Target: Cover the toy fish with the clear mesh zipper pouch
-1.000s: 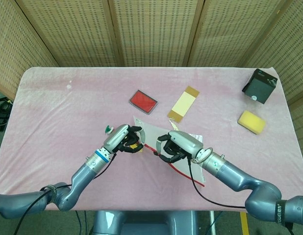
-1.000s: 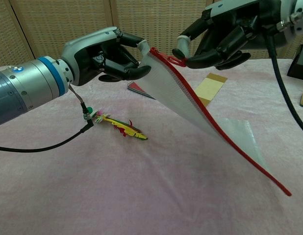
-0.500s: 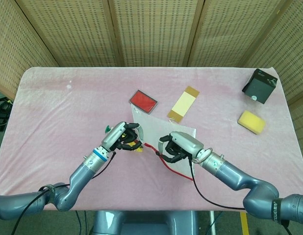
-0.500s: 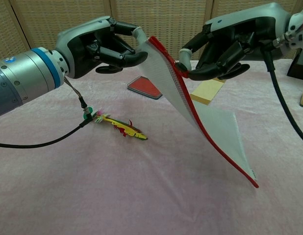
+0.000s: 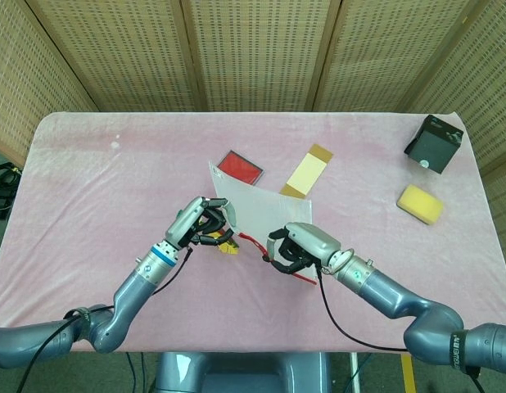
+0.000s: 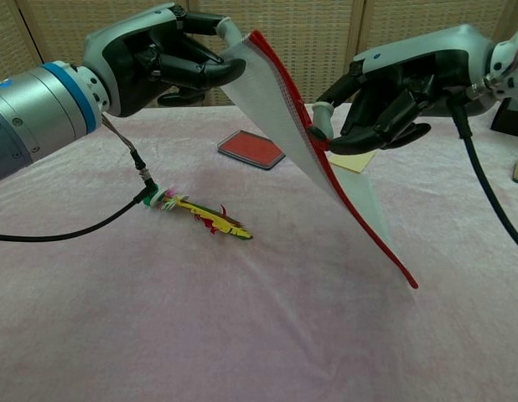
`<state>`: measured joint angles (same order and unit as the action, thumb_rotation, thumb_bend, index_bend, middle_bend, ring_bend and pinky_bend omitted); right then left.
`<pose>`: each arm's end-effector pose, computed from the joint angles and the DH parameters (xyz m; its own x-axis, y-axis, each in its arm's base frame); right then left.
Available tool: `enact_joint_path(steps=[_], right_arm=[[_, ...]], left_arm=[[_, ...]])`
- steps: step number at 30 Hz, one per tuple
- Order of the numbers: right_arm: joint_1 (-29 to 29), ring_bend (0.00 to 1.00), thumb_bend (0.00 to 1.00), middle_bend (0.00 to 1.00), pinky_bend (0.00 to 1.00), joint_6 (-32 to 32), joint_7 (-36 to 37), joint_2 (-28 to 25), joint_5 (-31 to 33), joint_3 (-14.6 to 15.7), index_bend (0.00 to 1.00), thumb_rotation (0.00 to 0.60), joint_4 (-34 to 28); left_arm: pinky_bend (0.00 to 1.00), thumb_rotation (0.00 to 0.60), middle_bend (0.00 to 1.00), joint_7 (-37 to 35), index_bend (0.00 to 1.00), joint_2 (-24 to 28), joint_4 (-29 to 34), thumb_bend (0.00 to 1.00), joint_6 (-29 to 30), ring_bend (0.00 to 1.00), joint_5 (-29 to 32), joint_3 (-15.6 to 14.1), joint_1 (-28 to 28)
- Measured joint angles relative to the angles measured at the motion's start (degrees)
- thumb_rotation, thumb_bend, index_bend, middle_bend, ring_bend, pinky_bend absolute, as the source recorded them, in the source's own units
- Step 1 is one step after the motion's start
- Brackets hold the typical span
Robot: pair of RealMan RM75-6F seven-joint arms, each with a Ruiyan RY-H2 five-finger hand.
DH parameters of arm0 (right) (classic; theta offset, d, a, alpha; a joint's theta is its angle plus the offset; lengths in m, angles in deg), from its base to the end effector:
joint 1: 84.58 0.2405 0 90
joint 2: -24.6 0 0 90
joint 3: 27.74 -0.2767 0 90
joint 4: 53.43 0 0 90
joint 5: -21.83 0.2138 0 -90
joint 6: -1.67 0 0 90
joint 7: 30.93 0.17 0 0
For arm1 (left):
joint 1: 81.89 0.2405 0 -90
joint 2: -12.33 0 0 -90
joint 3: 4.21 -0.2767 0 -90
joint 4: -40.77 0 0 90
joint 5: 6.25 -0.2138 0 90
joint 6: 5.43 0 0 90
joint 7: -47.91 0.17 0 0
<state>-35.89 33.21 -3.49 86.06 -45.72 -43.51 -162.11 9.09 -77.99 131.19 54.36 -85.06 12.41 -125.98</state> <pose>-0.0809 -0.3562 0.0563 -0.0350 -0.7155 0.6977 -0.9350 -0.2231 -0.2756 -0.0610 0.3706 -0.0070 -0.4604 0.5307 0.7116 0.6978 -0.2792 0.6597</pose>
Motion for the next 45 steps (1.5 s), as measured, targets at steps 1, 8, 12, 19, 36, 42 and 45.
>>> enact_joint_path(steps=[1, 8, 12, 19, 36, 42, 45], right_arm=[[0.1, 0.95, 0.82, 0.98, 1.0, 0.0, -0.3, 0.1, 0.3, 0.2, 0.78, 0.6, 0.2], [0.3, 0.95, 0.82, 0.98, 1.0, -0.4, -1.7, 0.7, 1.8, 1.4, 0.78, 0.6, 1.3], [0.2, 0.95, 0.82, 0.98, 1.0, -0.6, -2.2, 1.0, 2.1, 2.0, 0.78, 0.6, 2.0], [0.0, 0.95, 0.82, 0.98, 1.0, -1.1, -3.1, 1.7, 2.7, 3.2, 0.78, 0.6, 4.0], [-2.1, 0.95, 0.82, 0.98, 1.0, -3.9, -4.1, 2.2, 3.0, 7.0, 0.78, 0.6, 9.6], [-3.0, 0.95, 0.82, 0.98, 1.0, -4.5, -3.0, 1.7, 1.5, 6.9, 0.78, 0.6, 10.2], [-3.5, 0.95, 0.82, 0.98, 1.0, -4.7, -2.2, 1.4, 0.8, 6.8, 0.78, 0.6, 10.4]], left_arm=[[0.98, 0.6, 0.99, -0.1, 0.85, 0.1, 0.2, 0.72, 0.1, 0.85, 0.0, 0.1, 0.0], [0.98, 0.6, 0.99, -1.0, 0.85, 1.3, 2.3, 0.73, 1.1, 0.85, -0.2, 1.0, 0.4], [0.98, 0.6, 0.99, -1.5, 0.85, 2.3, 3.6, 0.73, 1.7, 0.85, -0.1, 1.8, 0.6], [0.98, 0.6, 0.99, -2.2, 0.85, 4.6, 5.9, 0.73, 2.5, 0.85, 0.3, 3.3, 0.9], [0.98, 0.6, 0.99, -5.4, 0.85, 11.1, 9.5, 0.73, 4.0, 0.85, 2.4, 6.2, 3.0], [0.98, 0.6, 0.99, -7.2, 0.85, 12.2, 8.2, 0.73, 3.6, 0.85, 3.0, 6.5, 3.4], [0.98, 0.6, 0.99, -7.5, 0.85, 12.5, 7.6, 0.73, 3.4, 0.85, 3.1, 6.5, 3.5]])
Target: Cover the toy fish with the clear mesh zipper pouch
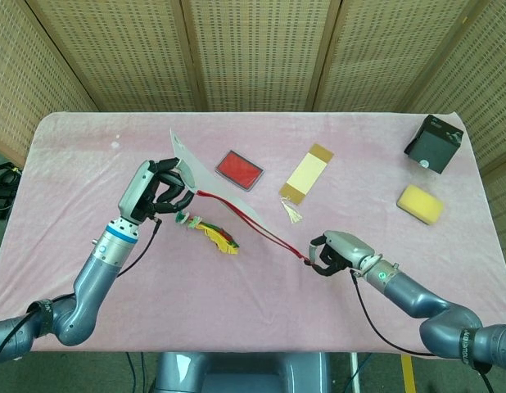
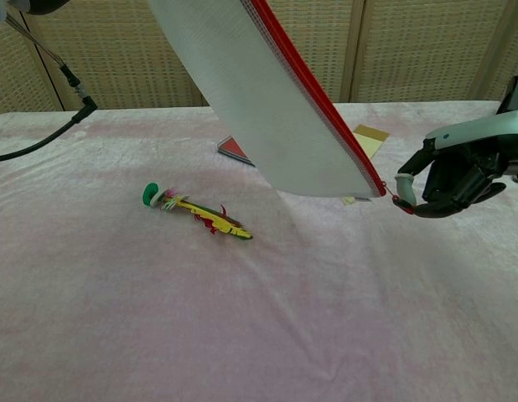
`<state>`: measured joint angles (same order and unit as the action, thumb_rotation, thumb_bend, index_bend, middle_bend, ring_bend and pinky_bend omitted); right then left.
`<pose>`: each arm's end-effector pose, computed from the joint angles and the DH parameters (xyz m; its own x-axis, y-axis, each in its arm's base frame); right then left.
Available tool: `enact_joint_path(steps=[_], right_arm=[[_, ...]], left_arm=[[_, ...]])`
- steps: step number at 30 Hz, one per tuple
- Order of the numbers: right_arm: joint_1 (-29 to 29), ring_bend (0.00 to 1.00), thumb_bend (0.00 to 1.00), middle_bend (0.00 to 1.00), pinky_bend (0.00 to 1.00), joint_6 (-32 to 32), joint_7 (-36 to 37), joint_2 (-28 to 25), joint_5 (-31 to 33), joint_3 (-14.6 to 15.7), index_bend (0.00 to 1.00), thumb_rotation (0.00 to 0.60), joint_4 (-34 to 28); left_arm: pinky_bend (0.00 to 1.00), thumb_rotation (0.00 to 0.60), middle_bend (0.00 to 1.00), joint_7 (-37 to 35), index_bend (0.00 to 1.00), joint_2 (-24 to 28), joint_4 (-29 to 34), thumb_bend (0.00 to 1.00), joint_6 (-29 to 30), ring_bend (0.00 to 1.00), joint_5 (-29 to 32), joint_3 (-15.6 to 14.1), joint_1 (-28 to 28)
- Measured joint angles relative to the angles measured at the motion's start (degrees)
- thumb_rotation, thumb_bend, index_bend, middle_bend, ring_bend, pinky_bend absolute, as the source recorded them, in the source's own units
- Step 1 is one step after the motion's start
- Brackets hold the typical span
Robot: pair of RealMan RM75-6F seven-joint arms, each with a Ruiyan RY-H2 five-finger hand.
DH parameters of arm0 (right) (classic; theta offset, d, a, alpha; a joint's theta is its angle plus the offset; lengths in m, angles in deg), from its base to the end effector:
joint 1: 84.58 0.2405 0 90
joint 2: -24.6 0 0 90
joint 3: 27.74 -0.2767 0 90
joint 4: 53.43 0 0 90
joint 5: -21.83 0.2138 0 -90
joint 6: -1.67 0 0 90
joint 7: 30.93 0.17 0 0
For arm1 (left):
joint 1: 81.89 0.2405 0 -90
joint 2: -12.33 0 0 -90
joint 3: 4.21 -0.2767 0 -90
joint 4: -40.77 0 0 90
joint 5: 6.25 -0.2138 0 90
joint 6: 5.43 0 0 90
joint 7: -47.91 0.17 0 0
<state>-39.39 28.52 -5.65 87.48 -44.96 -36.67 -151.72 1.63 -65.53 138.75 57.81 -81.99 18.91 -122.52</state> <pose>-0.1822 -0.3629 0.0442 0.0149 -0.7220 0.6918 -0.9955 -0.0754 -0.0573 -0.0737 0.3929 0.0913 -0.6076 0.4107 0.6798 0.6096 -0.3075 0.7307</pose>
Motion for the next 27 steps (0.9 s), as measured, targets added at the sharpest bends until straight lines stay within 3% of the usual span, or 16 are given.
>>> enact_joint_path(steps=[13, 15, 16, 17, 19, 20, 21, 27], right_arm=[[-1.9, 0.95, 0.82, 0.98, 1.0, -0.9, 4.1, -0.8, -4.4, -0.2, 0.77, 0.6, 1.5], [-2.1, 0.95, 0.68, 0.98, 1.0, -0.7, 4.7, -0.7, -5.0, -0.4, 0.64, 0.6, 1.6], [-2.3, 0.95, 0.47, 0.98, 1.0, -0.4, 4.9, -0.6, -5.2, -0.4, 0.48, 0.6, 1.7], [-2.4, 0.95, 0.24, 0.98, 1.0, -0.1, 5.2, -0.6, -5.6, -0.5, 0.29, 0.6, 1.7], [-2.8, 0.95, 0.02, 0.97, 1.0, 0.4, 6.1, -0.4, -6.6, -0.6, 0.08, 0.6, 2.1], [-2.9, 0.95, 0.0, 0.97, 1.0, 0.9, 6.2, -0.3, -7.1, -0.6, 0.03, 0.6, 2.3], [-3.1, 0.95, 0.0, 0.97, 1.0, 1.4, 6.1, -0.3, -7.7, -0.5, 0.01, 0.6, 2.6], [-4.3, 0.95, 0.0, 0.96, 1.0, 5.0, 5.6, -0.2, -10.2, -0.2, 0.0, 0.6, 3.6]], left_arm=[[0.98, 0.6, 0.99, -1.3, 0.85, 0.2, -1.7, 0.73, -0.6, 0.85, 0.9, 0.3, -0.2], [0.98, 0.6, 0.99, -1.3, 0.81, 0.2, -1.7, 0.65, -0.6, 0.85, 0.7, 0.2, -0.2], [0.98, 0.6, 0.99, -1.3, 0.71, 0.1, -1.8, 0.49, -0.6, 0.85, 0.5, 0.1, -0.2], [0.98, 0.6, 0.99, -1.3, 0.53, 0.1, -1.9, 0.29, -0.6, 0.85, 0.3, 0.0, -0.2], [0.97, 0.6, 0.99, -1.6, 0.18, 0.4, -2.1, 0.04, -1.0, 0.85, -0.8, -0.7, -0.3], [0.97, 0.6, 0.99, -1.8, 0.05, 0.5, -2.3, 0.0, -1.1, 0.85, -1.3, -1.0, -0.2], [0.96, 0.6, 0.99, -1.9, 0.01, 0.7, -2.6, 0.0, -1.2, 0.85, -2.2, -1.5, -0.2], [0.96, 0.6, 0.98, -0.8, 0.0, 2.3, -3.2, 0.0, -0.9, 0.85, -3.8, -2.2, -0.2]])
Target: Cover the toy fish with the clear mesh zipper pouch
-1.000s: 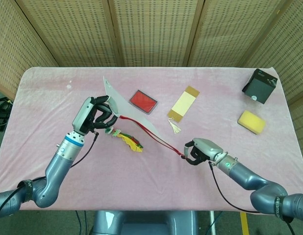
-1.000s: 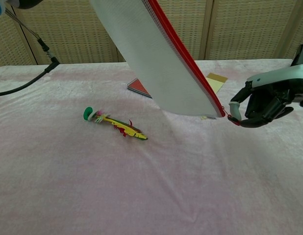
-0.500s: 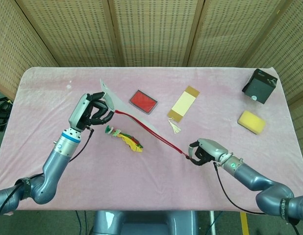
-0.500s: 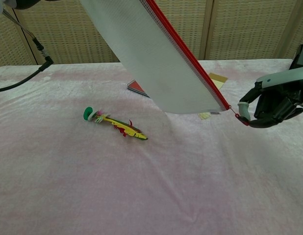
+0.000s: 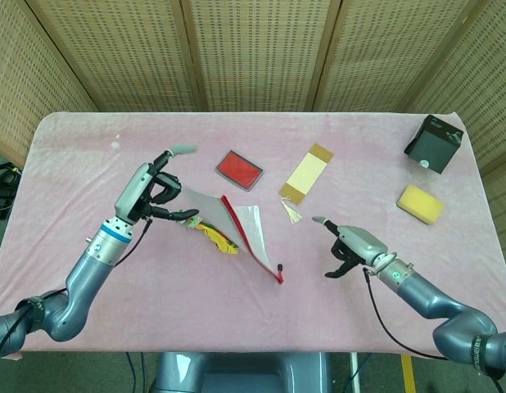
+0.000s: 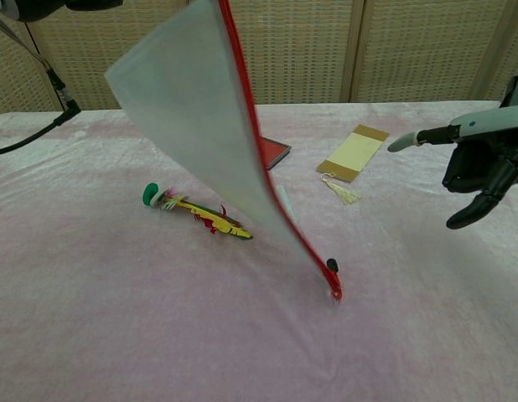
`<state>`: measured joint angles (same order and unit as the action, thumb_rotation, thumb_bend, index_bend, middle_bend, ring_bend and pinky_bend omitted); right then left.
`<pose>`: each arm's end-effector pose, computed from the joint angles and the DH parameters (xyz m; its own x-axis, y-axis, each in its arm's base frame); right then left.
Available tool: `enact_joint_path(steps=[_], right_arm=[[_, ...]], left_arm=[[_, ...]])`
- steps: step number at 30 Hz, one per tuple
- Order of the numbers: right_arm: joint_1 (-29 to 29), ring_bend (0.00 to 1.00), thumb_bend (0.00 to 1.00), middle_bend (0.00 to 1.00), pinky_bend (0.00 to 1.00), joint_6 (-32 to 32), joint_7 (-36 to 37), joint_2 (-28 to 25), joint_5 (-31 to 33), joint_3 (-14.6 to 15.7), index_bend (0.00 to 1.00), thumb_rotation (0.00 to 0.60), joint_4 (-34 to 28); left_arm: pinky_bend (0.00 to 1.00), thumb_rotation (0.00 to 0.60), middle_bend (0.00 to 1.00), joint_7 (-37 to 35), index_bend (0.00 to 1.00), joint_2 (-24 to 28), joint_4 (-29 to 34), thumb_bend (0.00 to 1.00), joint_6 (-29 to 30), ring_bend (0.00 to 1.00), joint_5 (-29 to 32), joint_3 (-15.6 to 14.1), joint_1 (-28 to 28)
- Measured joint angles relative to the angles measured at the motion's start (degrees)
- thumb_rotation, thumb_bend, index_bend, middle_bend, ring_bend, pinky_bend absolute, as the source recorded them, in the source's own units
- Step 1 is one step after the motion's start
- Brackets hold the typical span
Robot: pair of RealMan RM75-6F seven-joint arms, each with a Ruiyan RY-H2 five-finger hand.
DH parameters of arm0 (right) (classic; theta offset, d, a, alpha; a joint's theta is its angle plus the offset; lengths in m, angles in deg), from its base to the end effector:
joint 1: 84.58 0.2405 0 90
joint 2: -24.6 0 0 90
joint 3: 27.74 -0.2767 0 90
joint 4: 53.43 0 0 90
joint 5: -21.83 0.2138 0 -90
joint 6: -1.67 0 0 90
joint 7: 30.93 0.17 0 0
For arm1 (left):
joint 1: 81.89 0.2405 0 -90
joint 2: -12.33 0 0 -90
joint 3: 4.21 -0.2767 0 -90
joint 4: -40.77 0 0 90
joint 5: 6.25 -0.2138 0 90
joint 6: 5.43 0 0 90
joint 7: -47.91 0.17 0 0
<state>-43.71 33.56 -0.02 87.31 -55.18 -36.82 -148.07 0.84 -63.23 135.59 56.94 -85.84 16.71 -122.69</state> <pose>-0.2044 -0.3660 0.0609 0.0421 -0.6566 0.7530 -0.9915 -0.1201 -0.0492 -0.0876 0.3970 0.0955 -0.5146 0.4114 0.7523 0.6746 -0.3473 0.6514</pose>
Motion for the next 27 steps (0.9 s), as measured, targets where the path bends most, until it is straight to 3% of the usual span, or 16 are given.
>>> enact_joint_path(steps=[3, 6, 9, 11, 13, 14, 16, 19, 23, 27], right_arm=[[-0.6, 0.95, 0.0, 0.95, 1.0, 1.9, -0.9, -0.2, -0.9, 0.2, 0.0, 0.6, 0.2], [-1.4, 0.9, 0.0, 0.89, 1.0, 4.6, -2.5, -0.5, -1.9, 0.4, 0.0, 0.6, 0.6], [-2.6, 0.71, 0.0, 0.68, 0.9, 9.0, -5.5, -0.6, -3.3, 0.6, 0.02, 0.6, 1.1], [-3.9, 0.46, 0.0, 0.43, 0.64, 13.0, -7.9, -0.6, -4.4, 0.7, 0.03, 0.6, 1.6], [-5.7, 0.23, 0.0, 0.23, 0.4, 18.2, -11.0, -0.6, -5.4, 0.8, 0.03, 0.6, 2.3], [-6.7, 0.12, 0.0, 0.13, 0.28, 20.7, -12.5, -0.6, -5.9, 0.9, 0.03, 0.6, 2.6], [-9.1, 0.02, 0.0, 0.03, 0.16, 27.0, -16.0, -0.4, -6.8, 1.0, 0.02, 0.6, 3.3], [-13.3, 0.0, 0.0, 0.0, 0.03, 35.4, -21.3, -0.1, -7.8, 1.5, 0.0, 0.6, 4.2], [-18.5, 0.0, 0.0, 0.0, 0.0, 41.6, -27.3, -0.1, -8.8, 2.8, 0.0, 0.6, 4.7], [-22.0, 0.0, 0.0, 0.0, 0.0, 46.0, -30.3, 0.2, -9.5, 4.1, 0.0, 0.6, 4.9]], left_arm=[[0.95, 0.6, 0.97, 1.3, 0.0, 1.7, 0.8, 0.0, 0.5, 0.84, 0.2, 0.0, 0.6], [0.89, 0.6, 0.87, 3.5, 0.0, 3.6, 1.3, 0.0, 1.7, 0.77, 0.3, -0.2, 1.7], [0.57, 0.6, 0.53, 6.8, 0.0, 5.0, 1.6, 0.0, 3.4, 0.46, 0.3, -0.6, 3.1], [0.25, 0.6, 0.18, 9.6, 0.0, 5.9, 1.6, 0.0, 4.6, 0.15, 0.3, -0.9, 4.1], [0.07, 0.6, 0.03, 14.3, 0.0, 7.3, 1.7, 0.0, 5.9, 0.02, 0.6, -1.7, 5.5], [0.01, 0.6, 0.0, 16.9, 0.0, 8.0, 1.9, 0.0, 6.6, 0.0, 0.8, -2.1, 6.3], [0.0, 0.6, 0.0, 23.9, 0.0, 9.7, 2.9, 0.0, 8.5, 0.0, 1.5, -3.2, 8.3], [0.0, 0.6, 0.0, 34.9, 0.0, 12.7, 5.7, 0.0, 11.6, 0.0, 2.7, -5.2, 12.0], [0.0, 0.6, 0.0, 45.2, 0.0, 16.1, 9.9, 0.0, 17.2, 0.0, 3.1, -8.9, 18.5], [0.0, 0.6, 0.0, 47.2, 0.0, 17.9, 11.3, 0.0, 21.1, 0.0, 1.5, -15.1, 25.4]])
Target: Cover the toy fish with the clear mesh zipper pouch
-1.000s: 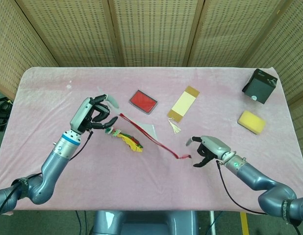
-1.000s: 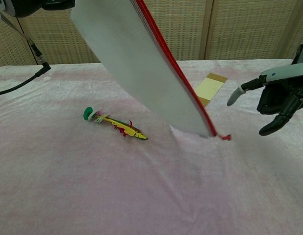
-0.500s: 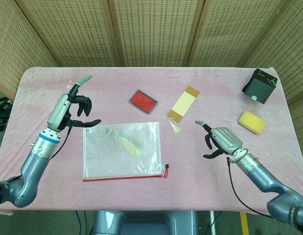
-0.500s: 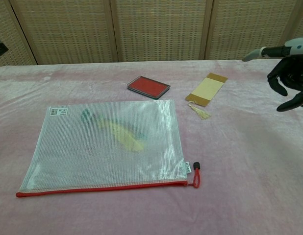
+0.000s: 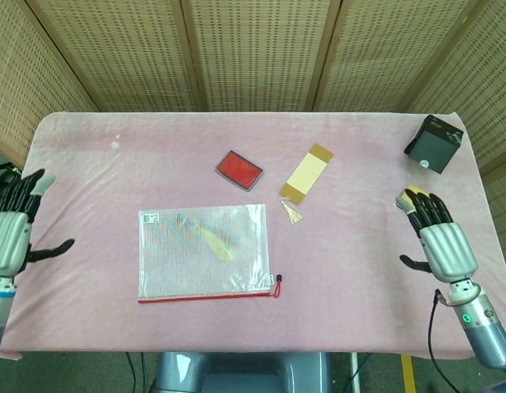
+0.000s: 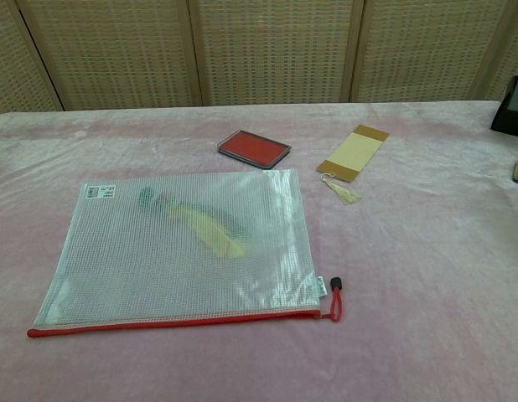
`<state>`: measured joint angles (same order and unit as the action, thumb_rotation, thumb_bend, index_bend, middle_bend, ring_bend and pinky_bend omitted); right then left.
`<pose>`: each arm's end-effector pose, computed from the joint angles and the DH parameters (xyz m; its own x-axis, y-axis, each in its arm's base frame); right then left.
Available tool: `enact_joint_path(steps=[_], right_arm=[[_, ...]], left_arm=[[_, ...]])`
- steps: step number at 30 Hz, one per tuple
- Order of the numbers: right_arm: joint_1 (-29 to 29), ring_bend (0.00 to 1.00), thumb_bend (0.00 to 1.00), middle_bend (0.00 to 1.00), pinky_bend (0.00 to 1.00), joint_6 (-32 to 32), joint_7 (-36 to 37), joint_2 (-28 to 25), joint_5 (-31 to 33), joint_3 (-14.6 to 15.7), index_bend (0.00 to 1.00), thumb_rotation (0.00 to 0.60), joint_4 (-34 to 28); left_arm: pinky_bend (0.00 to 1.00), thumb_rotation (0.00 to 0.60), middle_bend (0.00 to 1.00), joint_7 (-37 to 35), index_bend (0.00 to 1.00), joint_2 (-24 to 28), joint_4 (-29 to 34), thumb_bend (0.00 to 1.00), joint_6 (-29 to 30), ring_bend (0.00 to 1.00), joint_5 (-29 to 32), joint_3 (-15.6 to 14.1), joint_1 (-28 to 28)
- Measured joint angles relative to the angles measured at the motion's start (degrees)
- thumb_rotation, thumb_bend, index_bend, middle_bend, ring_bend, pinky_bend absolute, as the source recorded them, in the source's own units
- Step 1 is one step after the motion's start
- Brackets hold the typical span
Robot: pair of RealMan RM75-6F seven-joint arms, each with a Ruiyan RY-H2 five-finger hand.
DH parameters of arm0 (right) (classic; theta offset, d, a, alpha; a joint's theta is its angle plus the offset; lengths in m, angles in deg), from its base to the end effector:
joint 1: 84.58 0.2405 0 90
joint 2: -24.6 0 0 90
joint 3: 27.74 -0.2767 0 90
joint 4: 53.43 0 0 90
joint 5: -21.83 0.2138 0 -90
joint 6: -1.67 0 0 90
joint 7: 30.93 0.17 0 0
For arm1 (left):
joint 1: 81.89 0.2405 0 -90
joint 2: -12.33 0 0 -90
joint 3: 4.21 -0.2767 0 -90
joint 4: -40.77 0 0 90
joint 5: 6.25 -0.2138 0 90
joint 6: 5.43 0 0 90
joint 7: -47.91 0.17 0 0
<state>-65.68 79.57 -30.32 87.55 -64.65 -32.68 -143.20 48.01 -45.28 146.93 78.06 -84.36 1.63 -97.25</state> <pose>-0.2828 -0.2943 0.1629 0.4504 0.0236 0.8925 -0.8663 -0.2302 0.4433 -0.2612 0.2669 0.1899 0.2548 -0.0552 0.9654 0.9626 -0.0806 -0.2587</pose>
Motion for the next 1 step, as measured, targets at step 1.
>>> enact_joint_path(steps=[1], right_arm=[[-1.2, 0.0, 0.0, 0.0, 0.0, 1.8, -0.4, 0.4, -0.3, 0.4, 0.0, 0.6, 0.2]], left_arm=[[0.0, 0.6, 0.0, 0.1, 0.0, 0.2, 0.1, 0.0, 0.8, 0.0, -0.4, -1.3, 1.3]])
